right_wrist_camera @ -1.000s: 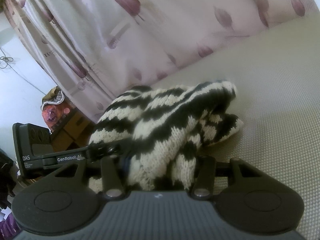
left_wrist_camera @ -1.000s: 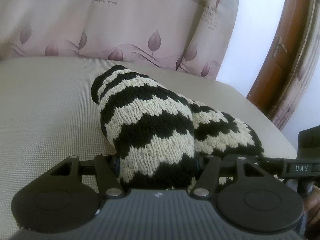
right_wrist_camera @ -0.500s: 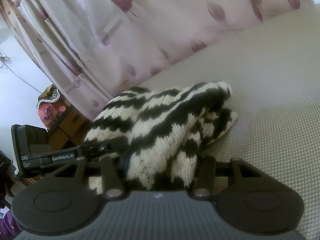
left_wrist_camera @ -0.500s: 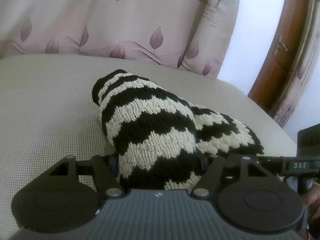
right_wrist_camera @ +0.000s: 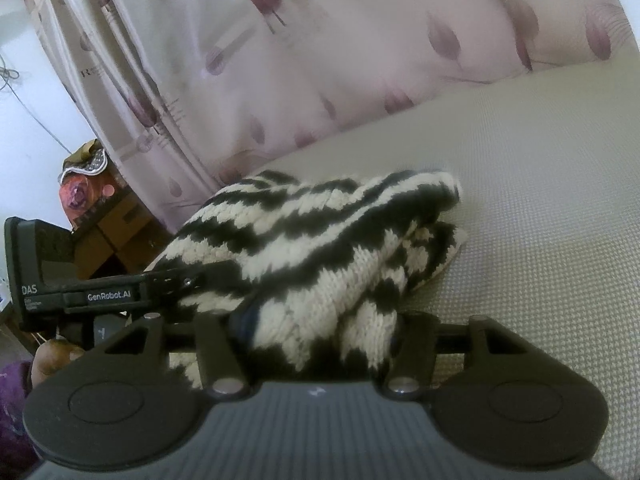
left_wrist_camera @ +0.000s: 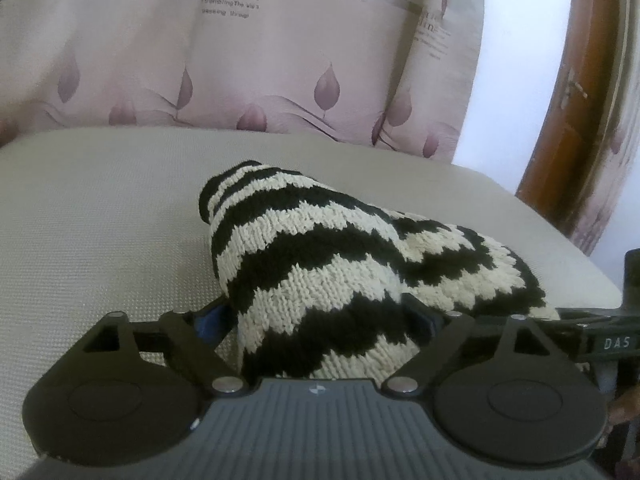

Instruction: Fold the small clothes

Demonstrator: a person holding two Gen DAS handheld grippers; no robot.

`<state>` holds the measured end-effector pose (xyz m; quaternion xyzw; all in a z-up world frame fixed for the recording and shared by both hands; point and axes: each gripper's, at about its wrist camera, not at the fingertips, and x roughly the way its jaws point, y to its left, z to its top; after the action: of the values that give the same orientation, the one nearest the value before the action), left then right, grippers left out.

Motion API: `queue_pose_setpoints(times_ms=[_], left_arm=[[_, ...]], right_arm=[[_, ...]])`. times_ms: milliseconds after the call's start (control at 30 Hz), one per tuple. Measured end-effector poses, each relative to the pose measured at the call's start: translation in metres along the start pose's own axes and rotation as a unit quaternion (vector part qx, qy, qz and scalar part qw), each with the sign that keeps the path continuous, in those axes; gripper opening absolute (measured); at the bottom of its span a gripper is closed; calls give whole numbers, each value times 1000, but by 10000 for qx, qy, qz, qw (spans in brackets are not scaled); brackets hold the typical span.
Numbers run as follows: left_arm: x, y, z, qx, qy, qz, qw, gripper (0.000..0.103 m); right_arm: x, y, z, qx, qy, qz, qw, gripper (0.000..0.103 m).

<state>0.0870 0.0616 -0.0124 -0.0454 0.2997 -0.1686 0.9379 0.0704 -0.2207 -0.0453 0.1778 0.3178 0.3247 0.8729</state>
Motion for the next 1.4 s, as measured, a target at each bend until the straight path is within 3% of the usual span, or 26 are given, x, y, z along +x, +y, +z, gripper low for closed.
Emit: queue_pose_setpoints(times_ms=[500, 700, 867, 1000, 1100, 1200, 1400], left_arm=[[-7, -8, -7, 114, -260, 416, 9987, 103], [-9, -13, -10, 140, -365, 553, 9977, 103], [-19, -23, -15, 283, -627, 840, 9941, 103], [-32, -34, -17, 365, -853, 1194, 9885, 103], [-47, -40, -17, 307, -970, 1219, 9873, 103], [-68, -53, -15, 422, -1269, 1519, 9793, 103], [-112, -79, -9, 841, -1842, 1569, 9666, 103]], right_arm=[[-6, 10, -21, -295, -502, -463, 9972, 75], [-7, 17, -30, -453, -790, -784, 9928, 86], [-10, 27, -32, -711, -962, -983, 9879, 87], [-27, 47, -39, -1150, -1247, -1324, 9766, 87], [-44, 65, -46, -1399, -1514, -1531, 9665, 90], [-64, 85, -52, -1499, -1854, -1754, 9552, 95], [-95, 128, -55, -1867, -2332, -2085, 9313, 100]])
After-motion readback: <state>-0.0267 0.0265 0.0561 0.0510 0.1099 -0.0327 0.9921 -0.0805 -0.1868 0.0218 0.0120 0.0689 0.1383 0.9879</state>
